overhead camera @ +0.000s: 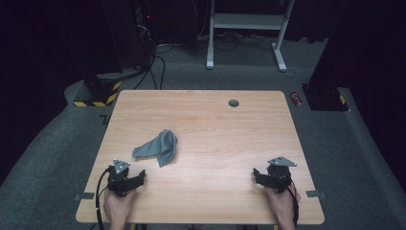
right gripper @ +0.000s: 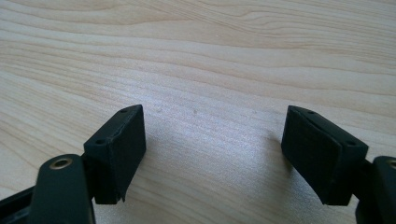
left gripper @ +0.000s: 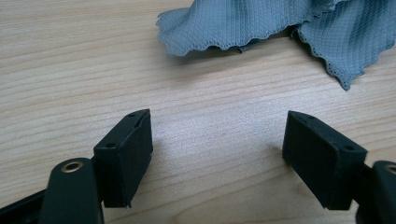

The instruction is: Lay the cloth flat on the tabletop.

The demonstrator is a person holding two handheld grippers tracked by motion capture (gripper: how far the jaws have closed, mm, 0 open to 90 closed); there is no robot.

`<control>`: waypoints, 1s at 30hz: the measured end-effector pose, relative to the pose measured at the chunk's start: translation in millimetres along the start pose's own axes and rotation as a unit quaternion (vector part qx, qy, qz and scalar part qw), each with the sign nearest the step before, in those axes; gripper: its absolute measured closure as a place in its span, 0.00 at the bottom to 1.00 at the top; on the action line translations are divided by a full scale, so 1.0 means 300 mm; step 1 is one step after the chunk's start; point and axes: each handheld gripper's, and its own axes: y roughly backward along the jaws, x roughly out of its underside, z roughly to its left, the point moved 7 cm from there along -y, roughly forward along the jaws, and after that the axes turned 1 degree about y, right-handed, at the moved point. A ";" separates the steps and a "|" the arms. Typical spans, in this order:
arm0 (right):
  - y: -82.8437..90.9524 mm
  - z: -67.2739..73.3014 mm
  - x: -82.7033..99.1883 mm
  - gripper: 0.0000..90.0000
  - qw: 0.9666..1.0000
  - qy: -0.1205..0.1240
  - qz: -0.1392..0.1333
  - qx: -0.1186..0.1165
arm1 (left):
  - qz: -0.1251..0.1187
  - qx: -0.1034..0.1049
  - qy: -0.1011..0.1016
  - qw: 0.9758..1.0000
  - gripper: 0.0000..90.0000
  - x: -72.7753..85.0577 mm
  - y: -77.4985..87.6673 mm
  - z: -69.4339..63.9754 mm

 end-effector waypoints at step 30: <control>-0.003 -0.005 0.000 0.20 1.000 -0.002 0.003 0.005 | 0.003 0.011 -0.001 1.000 0.21 0.006 0.004 -0.020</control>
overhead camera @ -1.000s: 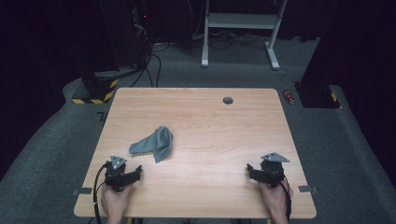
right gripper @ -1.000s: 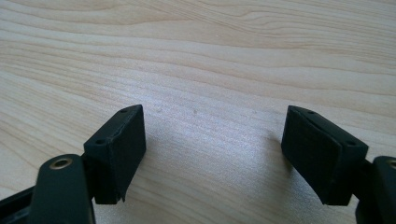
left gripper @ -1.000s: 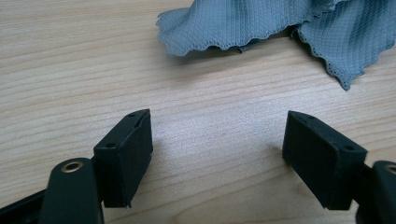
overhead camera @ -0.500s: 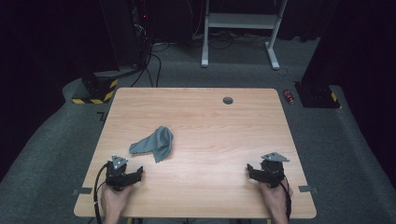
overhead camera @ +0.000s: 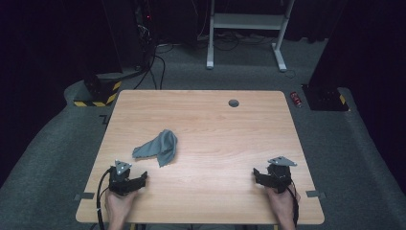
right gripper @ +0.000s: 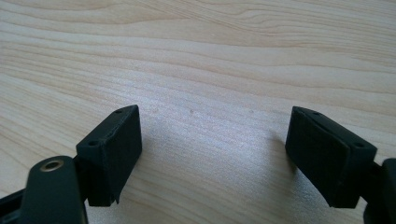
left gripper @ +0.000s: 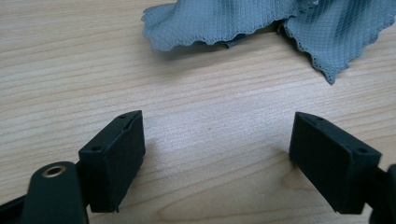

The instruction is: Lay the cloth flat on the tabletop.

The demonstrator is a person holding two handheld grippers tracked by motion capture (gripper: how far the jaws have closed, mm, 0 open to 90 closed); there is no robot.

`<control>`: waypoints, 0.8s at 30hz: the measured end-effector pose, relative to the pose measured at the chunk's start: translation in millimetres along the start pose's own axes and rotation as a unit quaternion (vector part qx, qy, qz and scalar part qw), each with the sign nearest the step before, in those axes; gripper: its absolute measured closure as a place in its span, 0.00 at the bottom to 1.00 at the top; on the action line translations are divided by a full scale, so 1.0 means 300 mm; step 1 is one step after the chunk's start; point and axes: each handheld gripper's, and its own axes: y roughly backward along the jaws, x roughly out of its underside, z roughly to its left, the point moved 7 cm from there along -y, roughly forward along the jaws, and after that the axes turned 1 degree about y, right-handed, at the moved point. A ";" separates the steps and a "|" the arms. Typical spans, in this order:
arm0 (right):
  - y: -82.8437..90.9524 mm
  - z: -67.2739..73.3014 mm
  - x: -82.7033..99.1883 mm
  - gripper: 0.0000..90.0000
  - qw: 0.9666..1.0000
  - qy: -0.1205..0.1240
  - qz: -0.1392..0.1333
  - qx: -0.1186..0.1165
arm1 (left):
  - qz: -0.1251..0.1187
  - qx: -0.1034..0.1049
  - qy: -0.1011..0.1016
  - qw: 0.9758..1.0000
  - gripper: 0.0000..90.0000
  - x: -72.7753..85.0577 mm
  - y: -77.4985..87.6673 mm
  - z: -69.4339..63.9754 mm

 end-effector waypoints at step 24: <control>0.001 0.000 0.000 0.21 1.000 0.001 0.000 0.000 | -0.009 0.050 -0.004 0.999 0.21 -0.070 -0.016 -0.089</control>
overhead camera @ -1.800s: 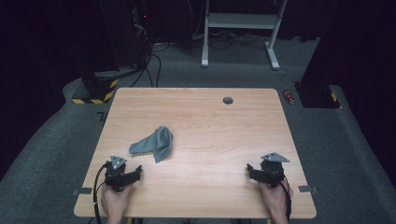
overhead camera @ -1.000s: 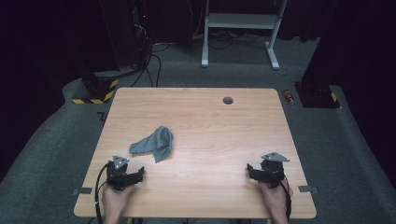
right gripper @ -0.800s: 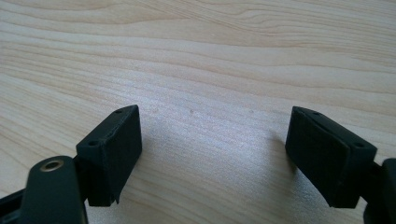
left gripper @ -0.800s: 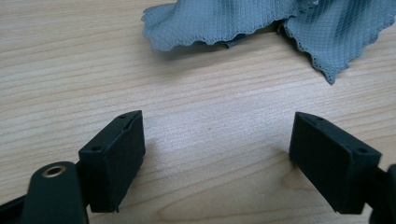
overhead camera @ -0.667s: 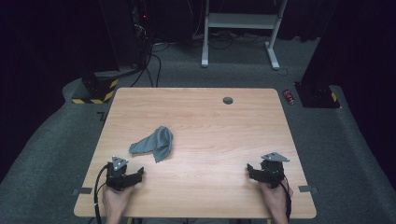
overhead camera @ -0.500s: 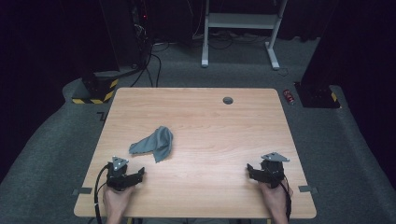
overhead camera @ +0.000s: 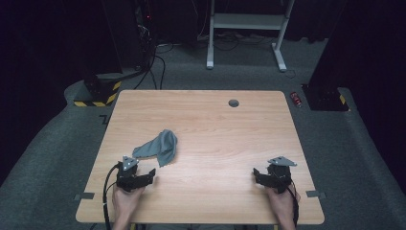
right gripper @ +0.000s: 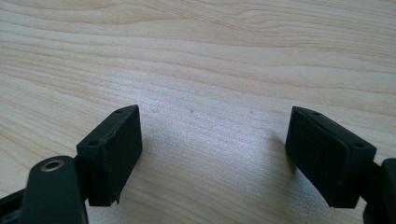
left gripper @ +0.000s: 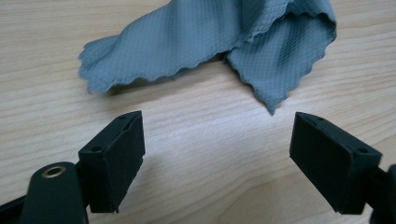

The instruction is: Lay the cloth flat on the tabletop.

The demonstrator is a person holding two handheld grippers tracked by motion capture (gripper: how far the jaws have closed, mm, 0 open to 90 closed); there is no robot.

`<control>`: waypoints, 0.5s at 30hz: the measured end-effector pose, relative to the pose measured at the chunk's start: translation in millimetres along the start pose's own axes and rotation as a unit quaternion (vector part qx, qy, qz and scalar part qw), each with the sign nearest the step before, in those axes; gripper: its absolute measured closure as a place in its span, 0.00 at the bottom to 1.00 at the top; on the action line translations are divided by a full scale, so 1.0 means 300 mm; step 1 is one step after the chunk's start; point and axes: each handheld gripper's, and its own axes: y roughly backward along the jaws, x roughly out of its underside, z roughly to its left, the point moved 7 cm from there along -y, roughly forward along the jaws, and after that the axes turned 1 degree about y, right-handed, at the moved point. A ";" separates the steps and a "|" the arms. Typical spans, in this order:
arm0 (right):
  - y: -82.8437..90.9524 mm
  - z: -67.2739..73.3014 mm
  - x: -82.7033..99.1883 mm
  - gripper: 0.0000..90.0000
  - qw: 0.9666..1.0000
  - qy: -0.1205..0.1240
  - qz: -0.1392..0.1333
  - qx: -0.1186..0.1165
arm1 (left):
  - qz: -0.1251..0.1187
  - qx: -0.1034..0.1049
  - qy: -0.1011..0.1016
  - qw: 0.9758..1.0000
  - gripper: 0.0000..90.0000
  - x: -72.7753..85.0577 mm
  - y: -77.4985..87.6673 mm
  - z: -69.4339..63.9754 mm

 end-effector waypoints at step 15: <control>0.000 0.000 0.000 0.21 1.000 0.000 0.000 0.000 | 0.005 0.016 -0.026 1.000 0.17 -0.144 -0.064 -0.056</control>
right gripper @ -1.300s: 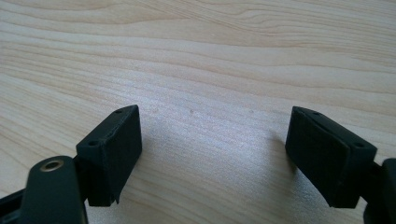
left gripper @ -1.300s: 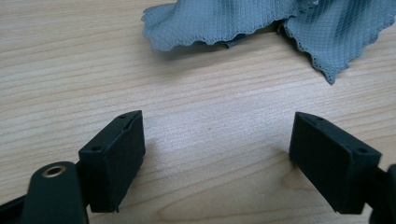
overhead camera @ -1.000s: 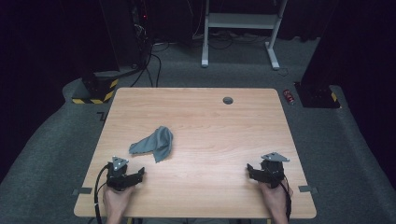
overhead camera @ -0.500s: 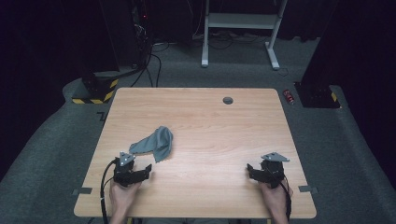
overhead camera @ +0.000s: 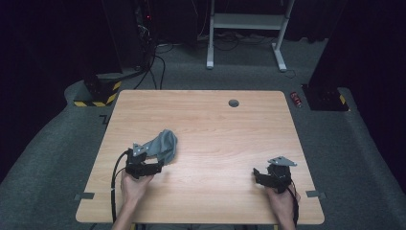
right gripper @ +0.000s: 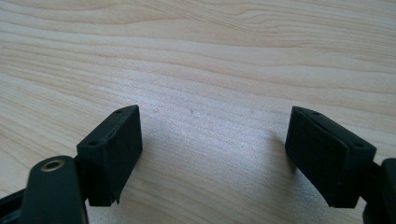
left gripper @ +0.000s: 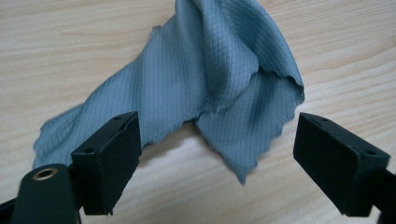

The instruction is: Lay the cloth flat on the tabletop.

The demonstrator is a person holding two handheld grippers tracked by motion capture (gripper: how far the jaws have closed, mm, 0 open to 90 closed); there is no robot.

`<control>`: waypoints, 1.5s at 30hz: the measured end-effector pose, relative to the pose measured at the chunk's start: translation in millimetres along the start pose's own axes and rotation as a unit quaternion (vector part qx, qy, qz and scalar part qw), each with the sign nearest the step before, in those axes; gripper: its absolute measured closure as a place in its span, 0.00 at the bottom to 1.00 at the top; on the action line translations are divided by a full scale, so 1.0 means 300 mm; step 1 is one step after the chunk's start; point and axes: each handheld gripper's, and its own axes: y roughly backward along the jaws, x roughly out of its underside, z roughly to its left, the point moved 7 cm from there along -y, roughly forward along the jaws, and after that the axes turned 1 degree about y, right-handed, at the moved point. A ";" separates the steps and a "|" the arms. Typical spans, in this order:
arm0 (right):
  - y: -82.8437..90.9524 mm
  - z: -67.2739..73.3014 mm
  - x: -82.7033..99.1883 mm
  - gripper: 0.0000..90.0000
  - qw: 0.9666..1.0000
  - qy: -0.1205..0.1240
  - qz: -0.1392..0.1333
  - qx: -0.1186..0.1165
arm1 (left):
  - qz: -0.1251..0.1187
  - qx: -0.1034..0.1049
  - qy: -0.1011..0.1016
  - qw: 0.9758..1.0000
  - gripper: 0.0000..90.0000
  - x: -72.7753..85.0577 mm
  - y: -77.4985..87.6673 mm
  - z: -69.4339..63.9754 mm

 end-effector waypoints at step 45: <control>-0.001 0.001 -0.002 0.21 1.000 0.001 -0.001 -0.001 | 0.030 -0.024 -0.016 0.999 0.93 -0.058 -0.149 0.018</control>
